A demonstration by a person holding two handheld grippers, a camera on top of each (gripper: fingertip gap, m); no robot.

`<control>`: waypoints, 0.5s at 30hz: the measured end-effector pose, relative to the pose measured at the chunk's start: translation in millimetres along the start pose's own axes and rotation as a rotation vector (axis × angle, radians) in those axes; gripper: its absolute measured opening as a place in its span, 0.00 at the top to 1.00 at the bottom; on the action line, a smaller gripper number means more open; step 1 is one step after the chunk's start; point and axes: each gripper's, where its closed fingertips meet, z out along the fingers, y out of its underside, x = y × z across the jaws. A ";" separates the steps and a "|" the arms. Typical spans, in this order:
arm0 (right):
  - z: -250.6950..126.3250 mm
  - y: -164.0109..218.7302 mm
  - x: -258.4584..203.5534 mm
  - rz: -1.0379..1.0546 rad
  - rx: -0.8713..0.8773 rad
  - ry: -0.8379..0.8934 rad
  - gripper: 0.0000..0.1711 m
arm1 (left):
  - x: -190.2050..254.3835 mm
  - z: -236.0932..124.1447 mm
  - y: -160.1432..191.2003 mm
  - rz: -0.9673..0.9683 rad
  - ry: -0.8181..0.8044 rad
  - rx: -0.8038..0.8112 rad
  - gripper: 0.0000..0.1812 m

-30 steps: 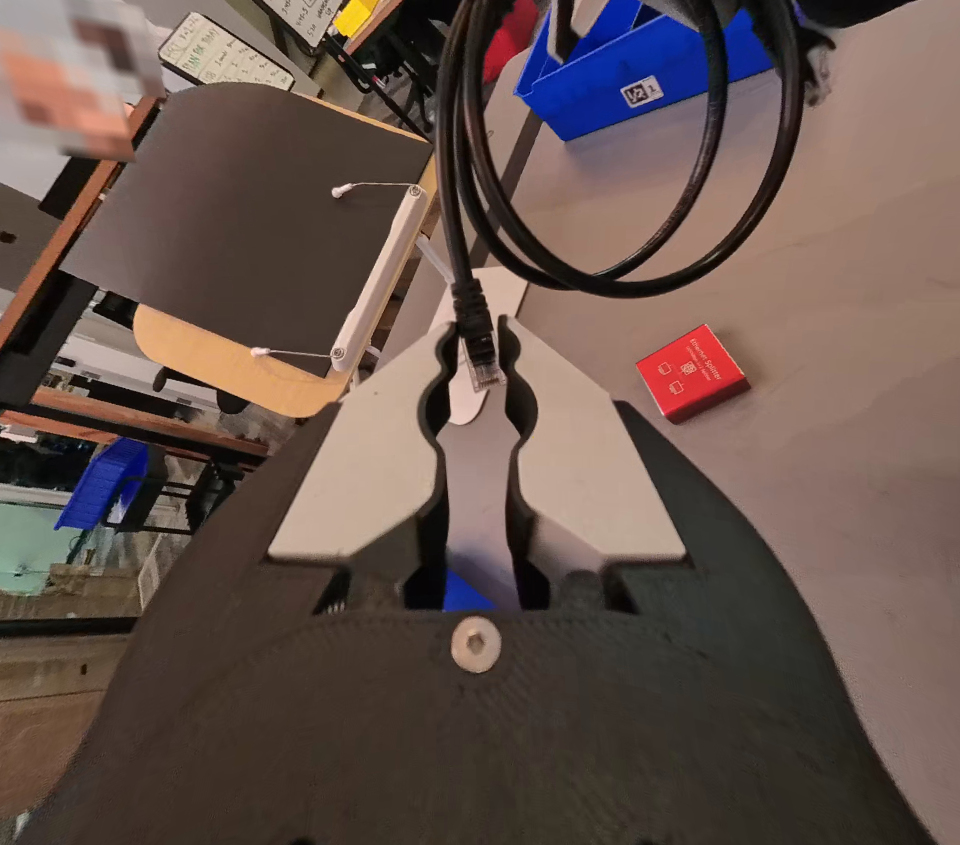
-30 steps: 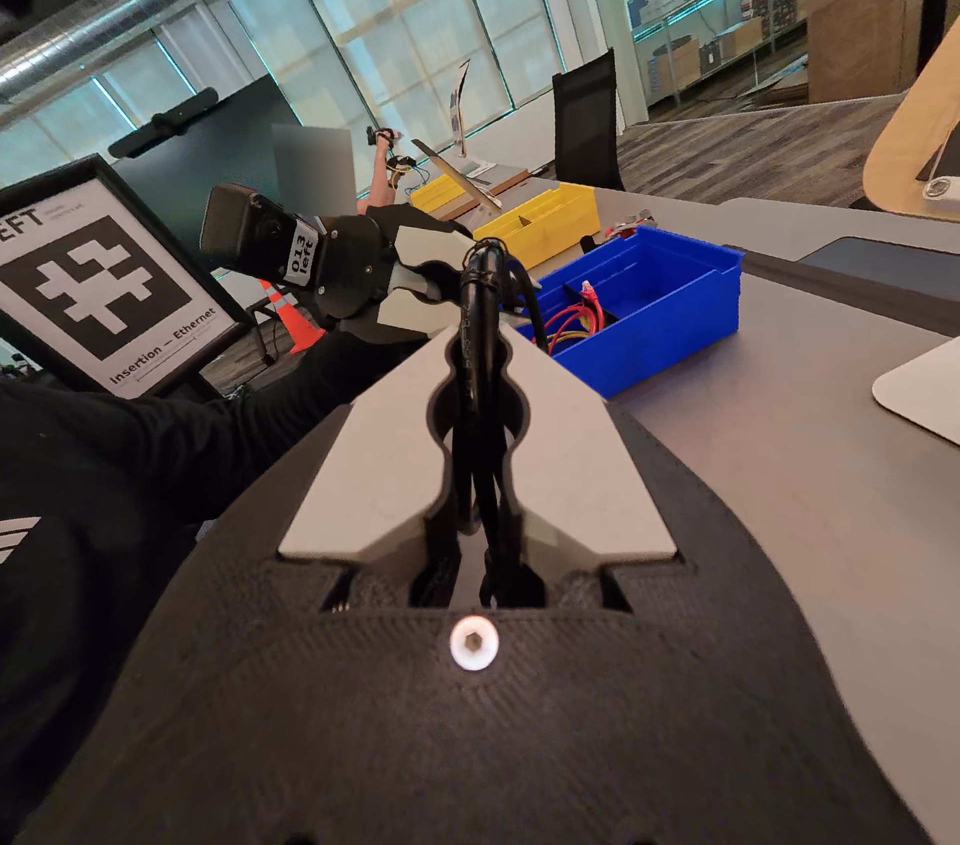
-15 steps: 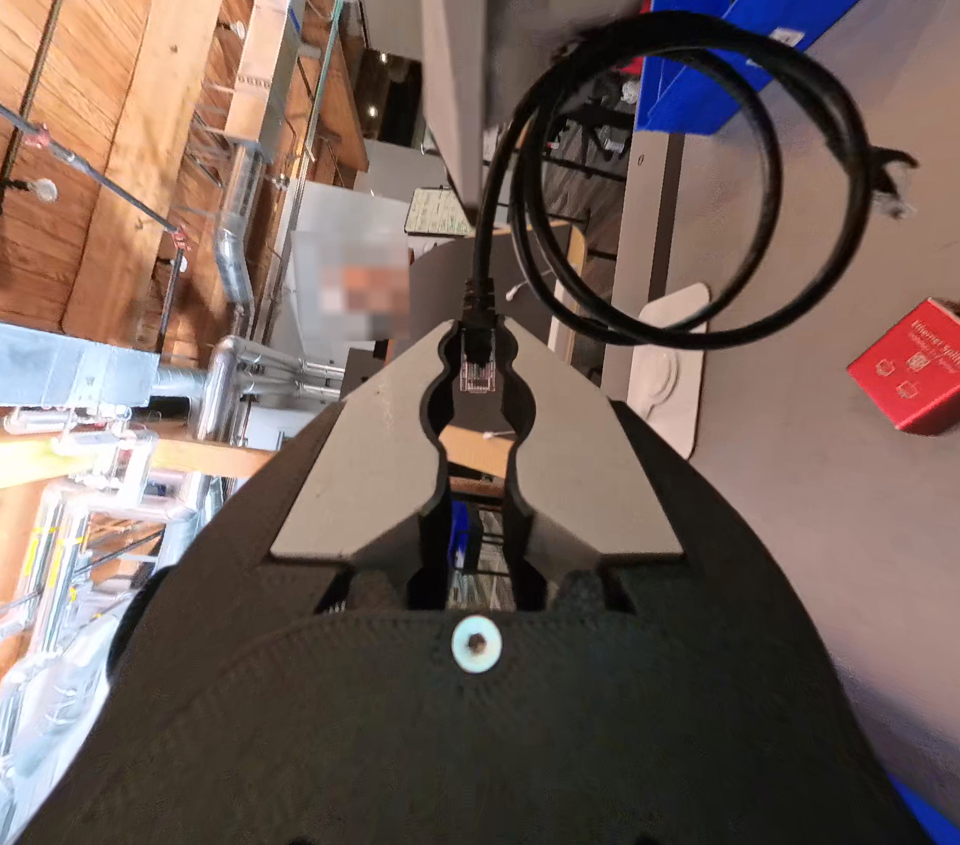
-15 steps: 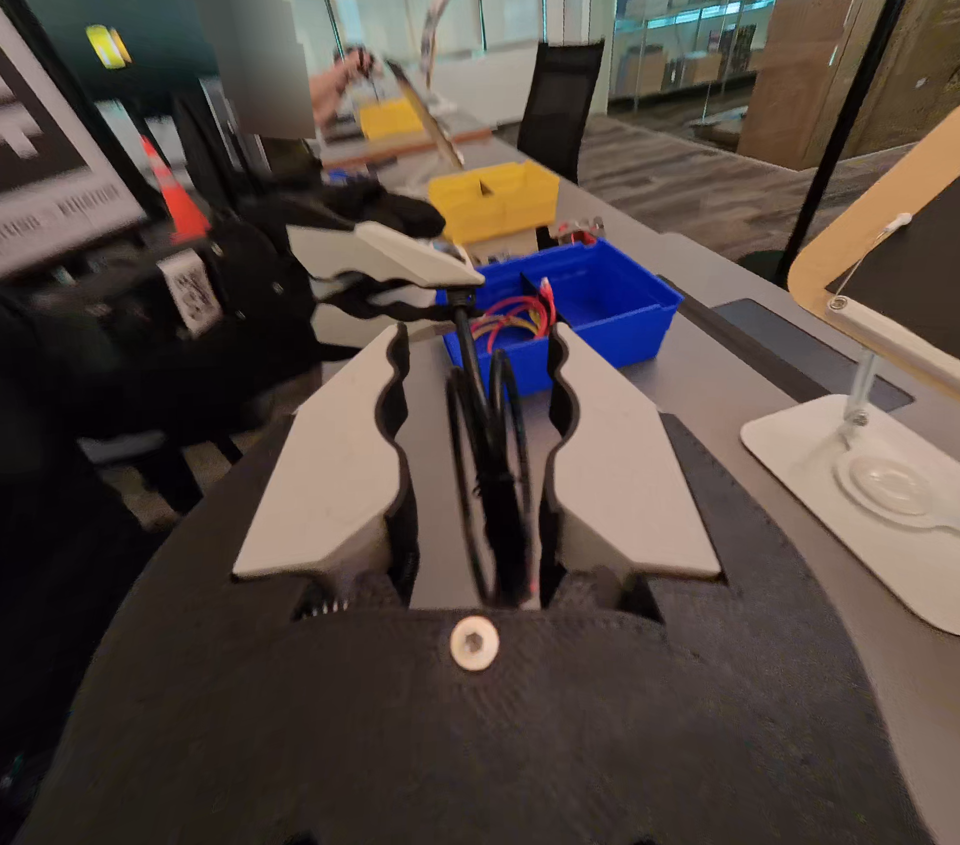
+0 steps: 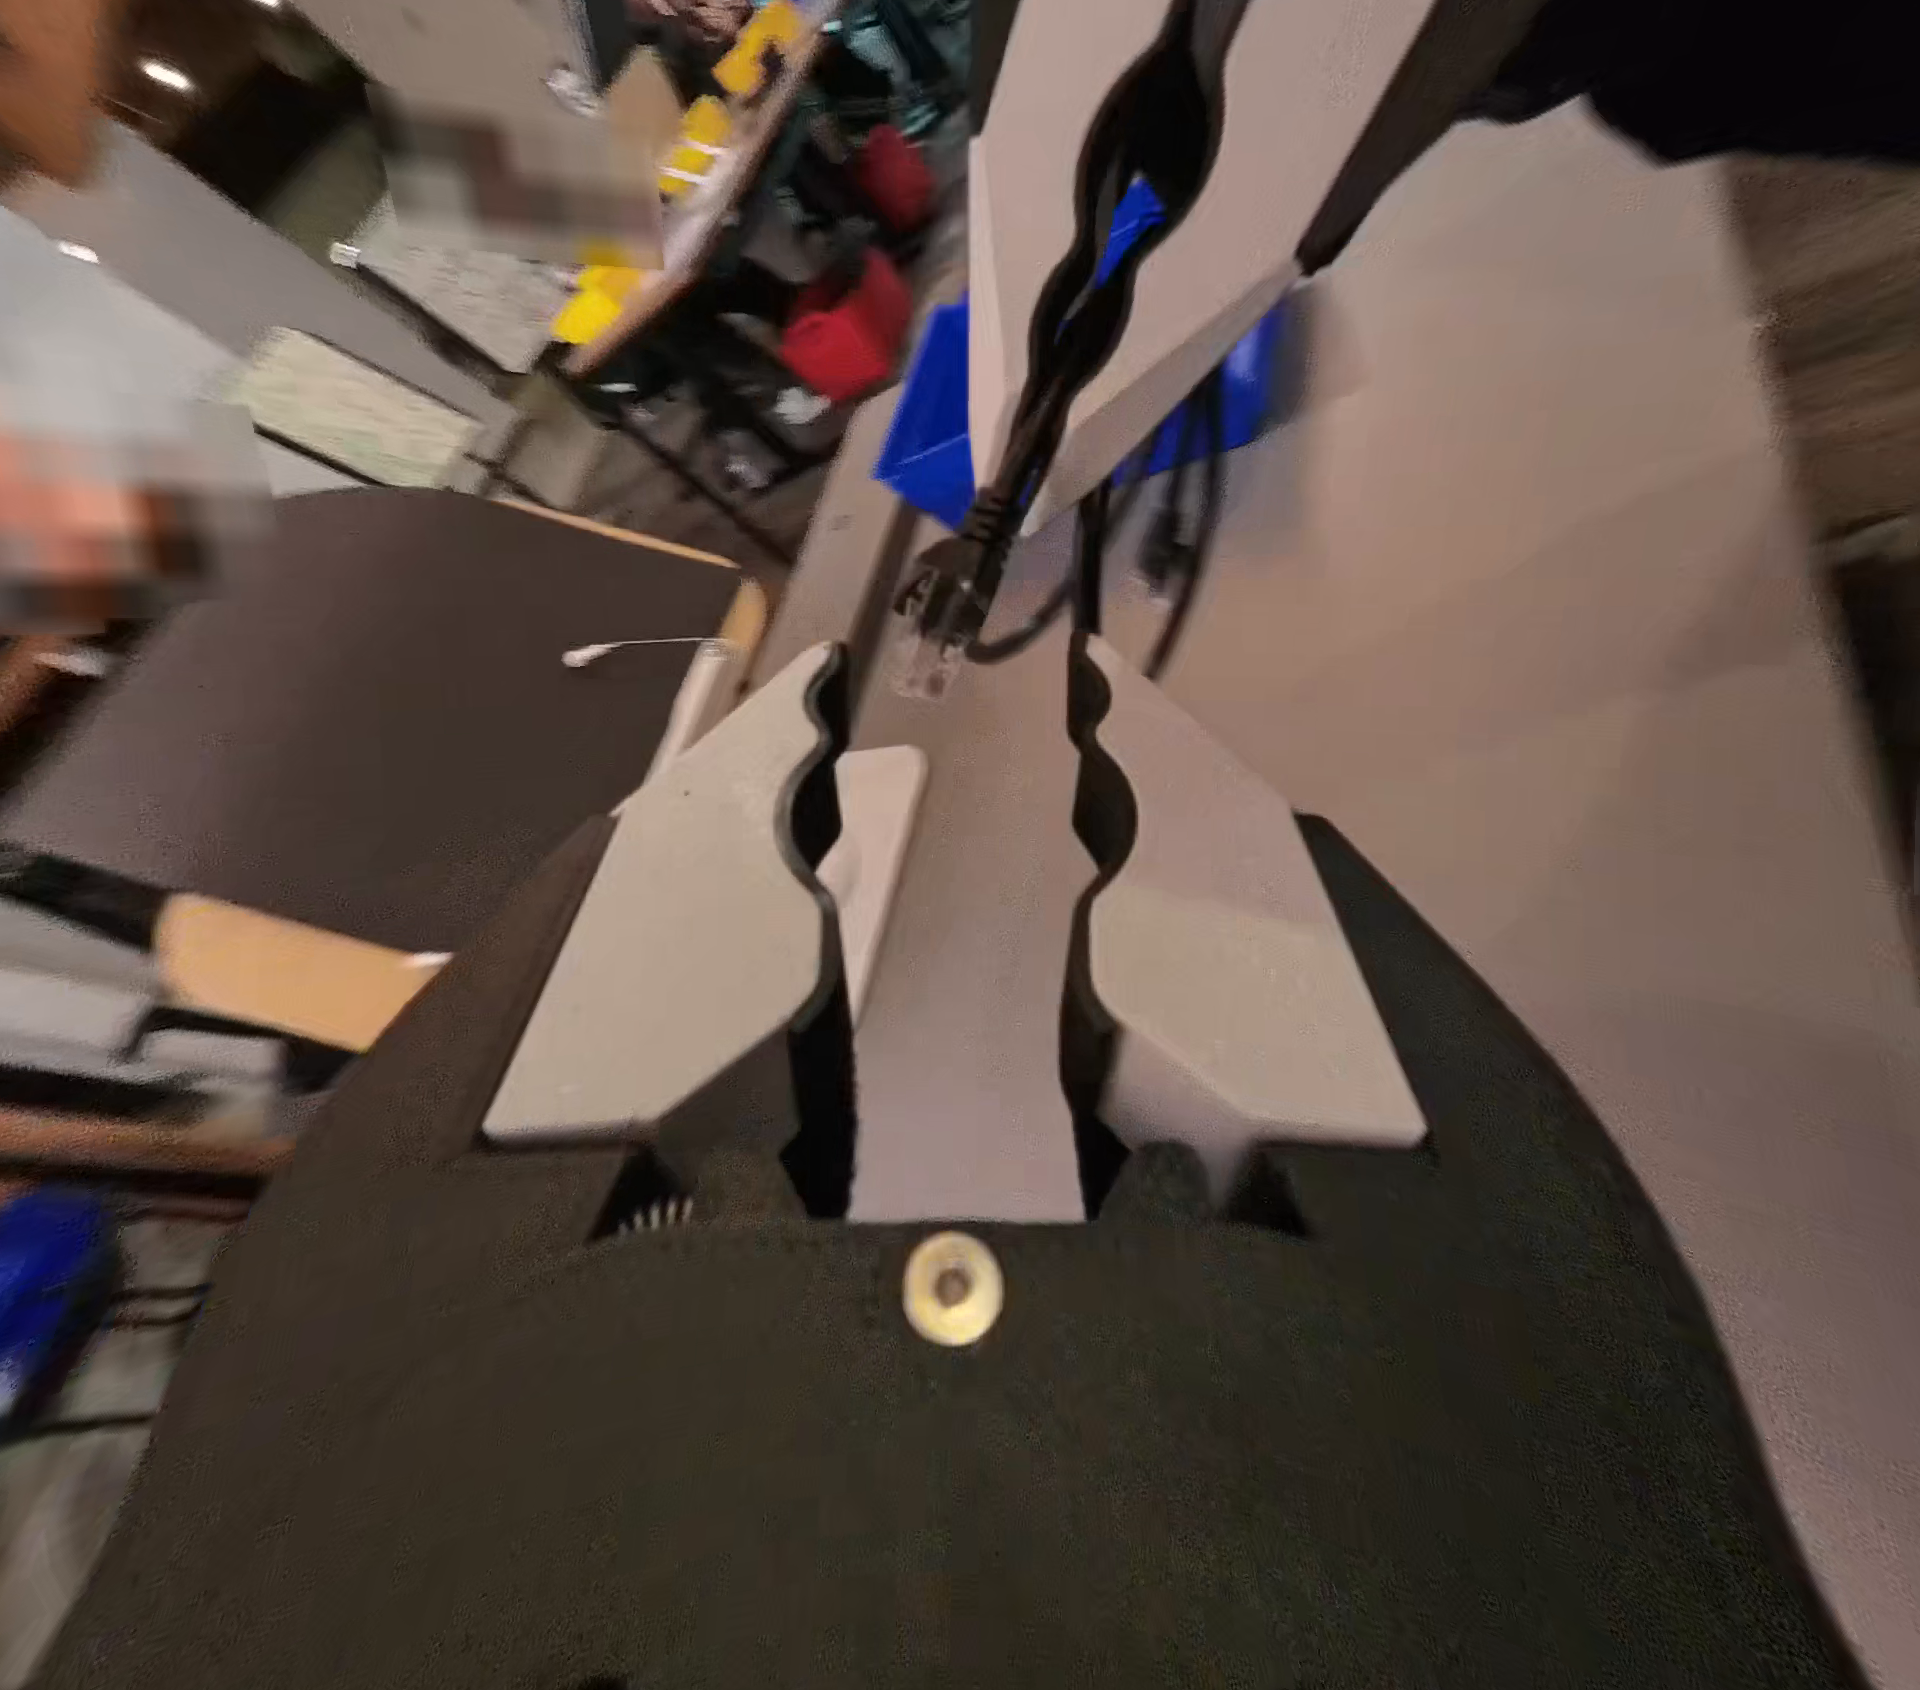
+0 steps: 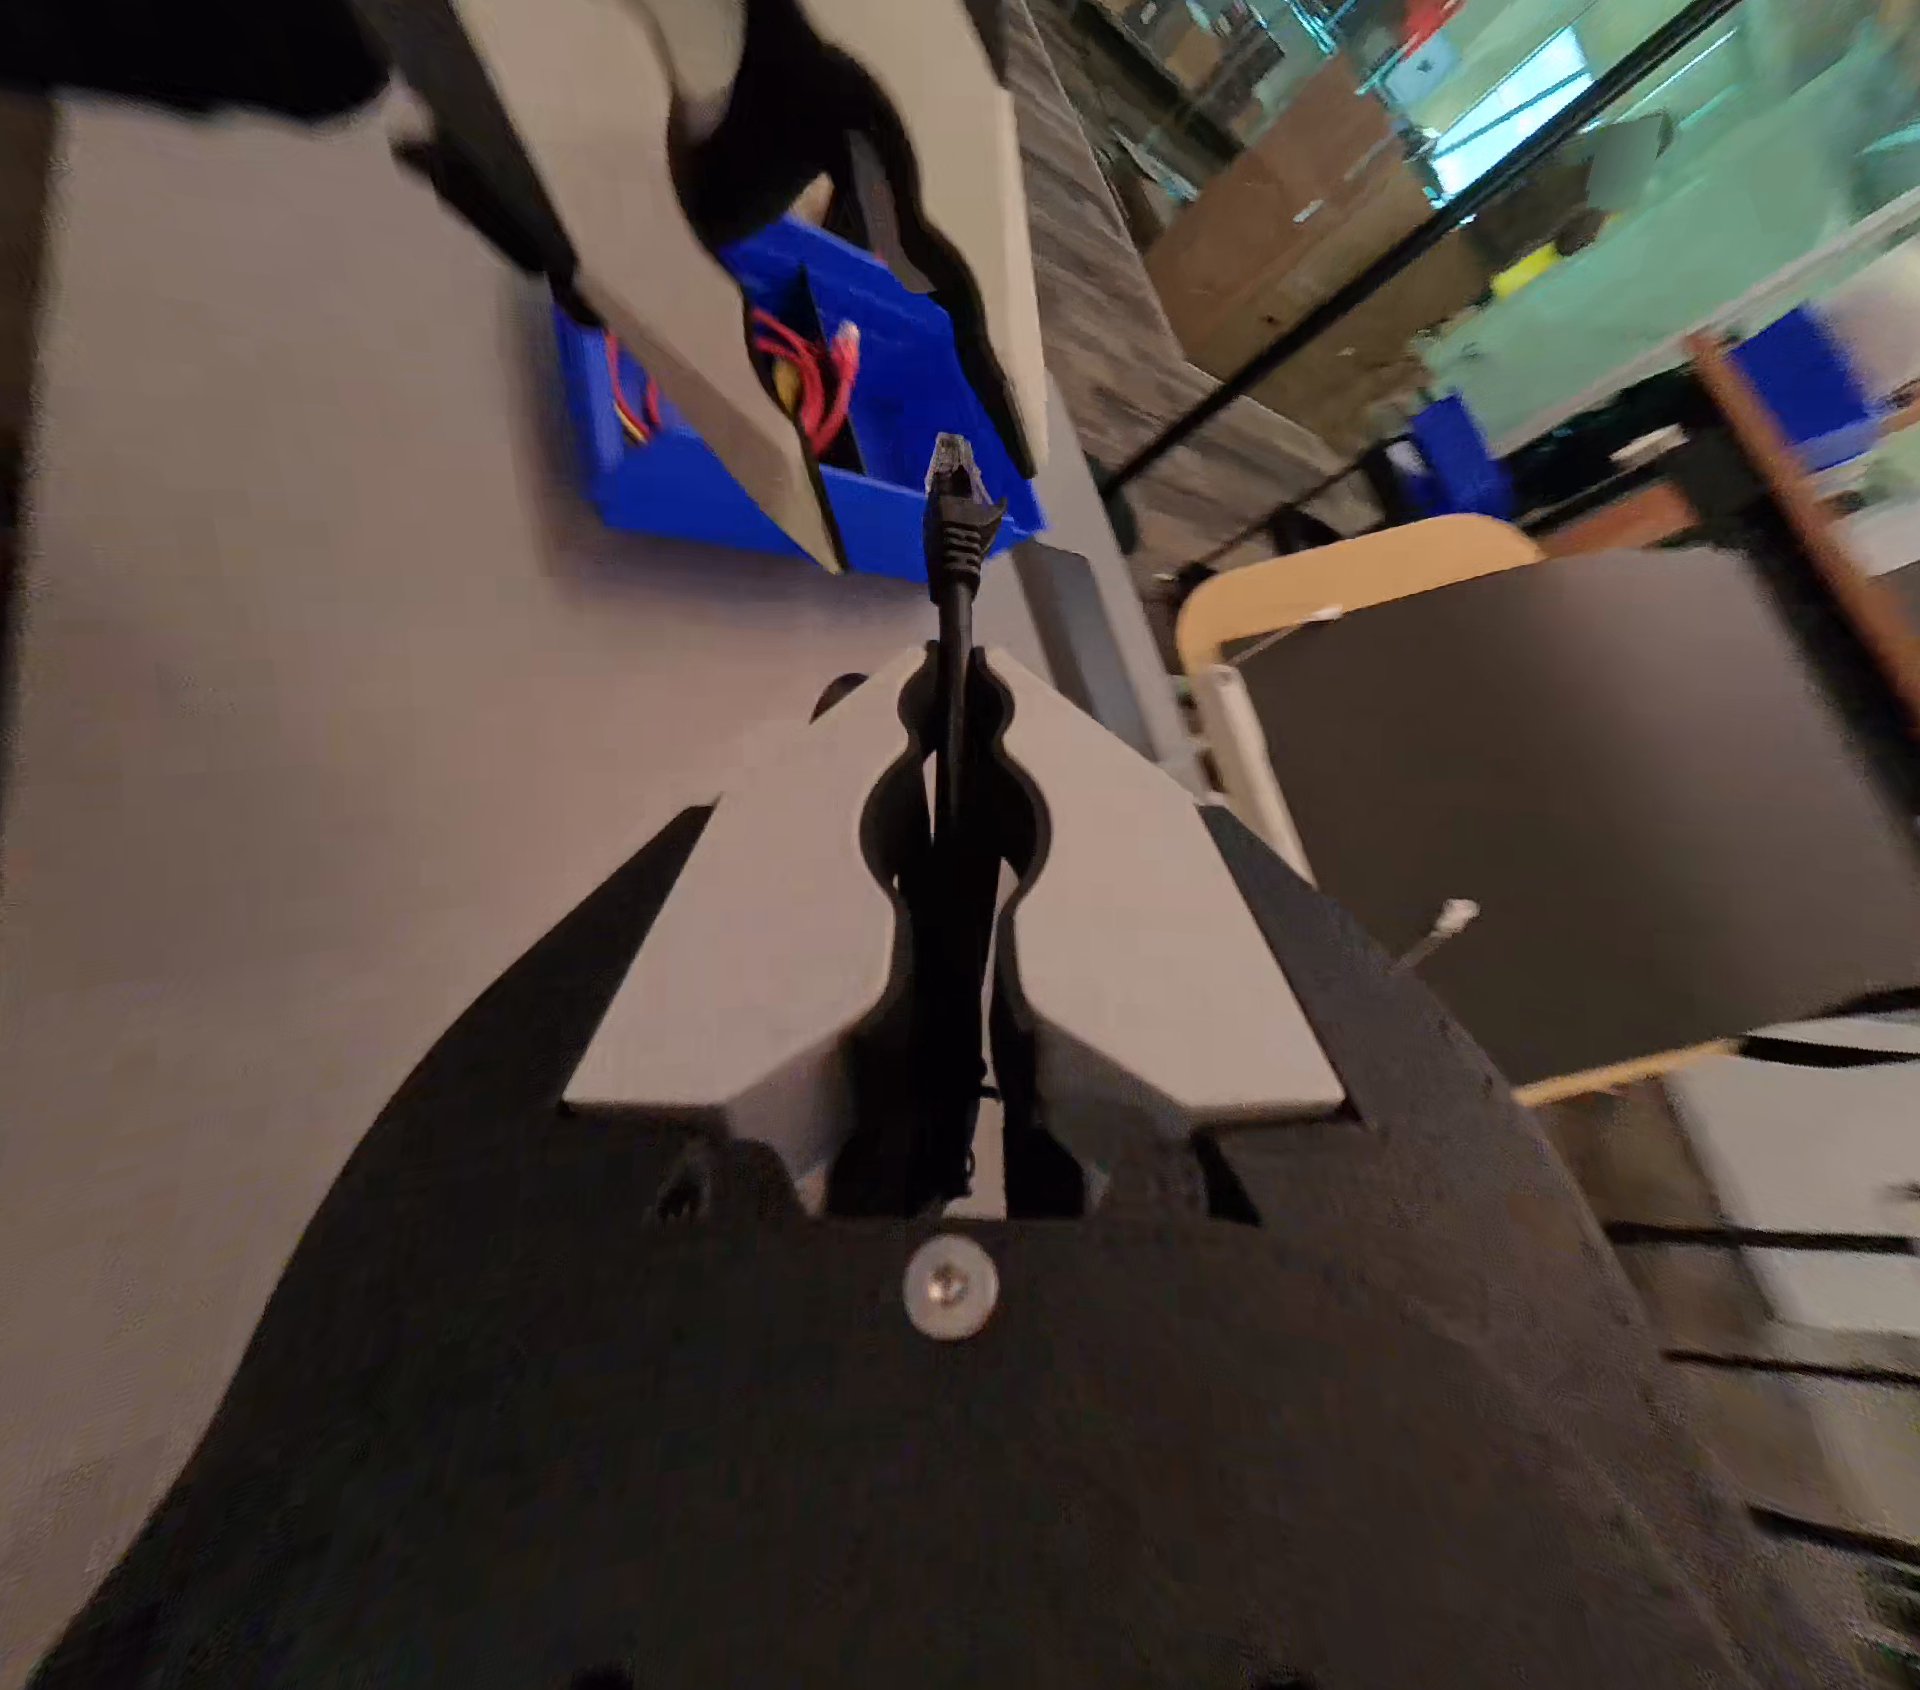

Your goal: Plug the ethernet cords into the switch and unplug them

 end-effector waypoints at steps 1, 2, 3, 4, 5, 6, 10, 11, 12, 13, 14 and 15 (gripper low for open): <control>-0.2 0.7 -2.5 -0.069 -0.036 0.014 0.99 | 1.2 -2.1 -0.9 -0.029 0.027 0.015 0.79; -0.1 1.4 -4.2 -0.126 -0.067 0.029 0.99 | 3.3 -4.1 -3.4 -0.033 0.045 0.034 0.80; 0.3 1.1 -6.3 -0.167 -0.084 0.037 0.99 | 6.5 -4.8 -4.5 -0.041 0.069 0.037 0.82; 0.8 -0.9 -9.7 -0.192 -0.084 0.032 0.99 | 8.0 -3.6 -2.5 -0.044 0.078 0.020 0.83; 1.2 -4.4 -11.9 -0.202 -0.071 0.030 0.99 | 8.8 -0.8 3.6 -0.033 0.075 -0.020 0.84; 1.7 -7.9 -13.3 -0.198 -0.054 0.026 0.99 | 10.8 2.2 10.9 -0.007 0.074 -0.060 0.87; 3.5 -7.7 -15.1 -0.182 -0.039 0.013 0.99 | 13.8 5.2 17.8 0.050 0.060 -0.080 0.95; 3.1 -8.5 -14.3 -0.176 -0.026 0.017 0.99 | 12.5 3.6 15.3 0.057 0.053 -0.065 0.96; 2.2 -10.6 -13.3 -0.166 -0.009 0.019 0.99 | 11.0 1.9 12.5 0.073 0.038 -0.053 0.96; 1.1 -12.4 -11.5 -0.146 0.007 0.021 0.99 | 8.3 0.1 9.0 0.101 0.009 -0.043 0.96; 0.6 -12.9 -9.3 -0.115 0.015 0.020 0.99 | 4.5 -1.5 5.2 0.129 -0.031 -0.036 0.96; 0.6 -12.5 -7.4 -0.075 0.020 0.011 0.94 | 2.6 -2.8 2.0 0.151 -0.057 -0.036 0.96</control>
